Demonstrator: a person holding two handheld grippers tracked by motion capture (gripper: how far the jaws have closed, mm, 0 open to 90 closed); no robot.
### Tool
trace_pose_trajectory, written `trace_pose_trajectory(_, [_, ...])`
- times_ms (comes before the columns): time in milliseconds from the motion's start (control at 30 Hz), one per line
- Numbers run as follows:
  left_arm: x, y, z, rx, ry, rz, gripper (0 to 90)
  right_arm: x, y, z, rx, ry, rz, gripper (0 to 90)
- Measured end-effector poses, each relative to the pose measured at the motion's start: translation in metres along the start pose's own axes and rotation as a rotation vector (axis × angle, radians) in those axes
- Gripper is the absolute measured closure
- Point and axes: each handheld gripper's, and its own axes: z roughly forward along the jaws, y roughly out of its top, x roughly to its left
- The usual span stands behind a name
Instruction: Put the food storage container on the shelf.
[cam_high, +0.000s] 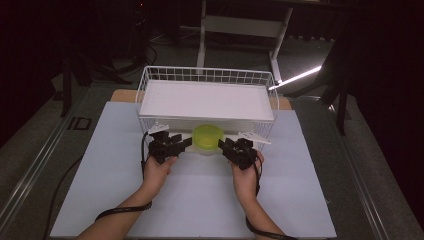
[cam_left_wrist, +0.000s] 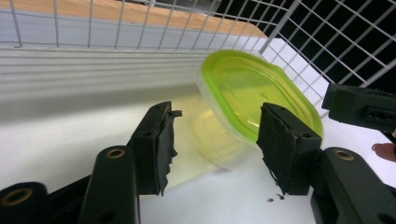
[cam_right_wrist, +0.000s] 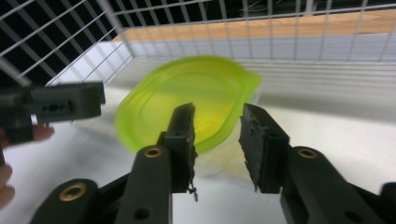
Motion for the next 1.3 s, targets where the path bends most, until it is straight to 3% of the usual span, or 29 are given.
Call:
trace_pose_trajectory(133, [-0.007, -0.006, -0.012, -0.010, -0.025, 0.028, 37.0, 0.011, -0.009, -0.005, 0.032, 0.016, -0.029, 83.4])
trace_pose_trajectory(200, [-0.009, -0.012, -0.018, -0.008, -0.083, 0.056, 29.8, 0.015, -0.013, -0.005, 0.047, 0.021, -0.037, 89.6])
trace_pose_trajectory(367, [-0.018, -0.022, -0.027, 0.021, -0.081, 0.119, 13.7, 0.020, -0.020, 0.001, 0.085, 0.035, -0.033, 89.9])
trace_pose_trajectory(433, [-0.021, -0.029, -0.033, 0.013, -0.077, 0.150, 12.5, 0.022, -0.021, 0.005, 0.098, 0.037, -0.031, 89.9])
trace_pose_trajectory(500, [-0.021, -0.035, -0.037, 0.013, -0.083, 0.181, 1.0, 0.023, -0.023, 0.009, 0.104, 0.036, -0.033, 89.9])
trace_pose_trajectory(567, [-0.021, -0.044, -0.042, -0.010, -0.050, 0.177, 0.9, 0.023, -0.024, 0.013, 0.114, 0.036, -0.024, 89.9])
trace_pose_trajectory(667, [-0.018, -0.054, -0.045, -0.024, -0.004, 0.204, 0.9, 0.024, -0.027, 0.018, 0.123, 0.035, -0.020, 89.9])
trace_pose_trajectory(833, [-0.012, -0.058, -0.049, -0.040, -0.047, 0.179, 1.0, 0.025, -0.027, 0.027, 0.128, 0.030, -0.021, 89.9])
trace_pose_trajectory(1067, [-0.009, -0.058, -0.050, -0.056, -0.063, 0.155, 1.0, 0.024, -0.023, 0.037, 0.127, 0.018, -0.022, 89.9])
trace_pose_trajectory(1300, [-0.009, -0.057, -0.052, -0.060, -0.060, 0.170, 1.0, 0.021, -0.020, 0.045, 0.123, -0.006, -0.025, 89.8])
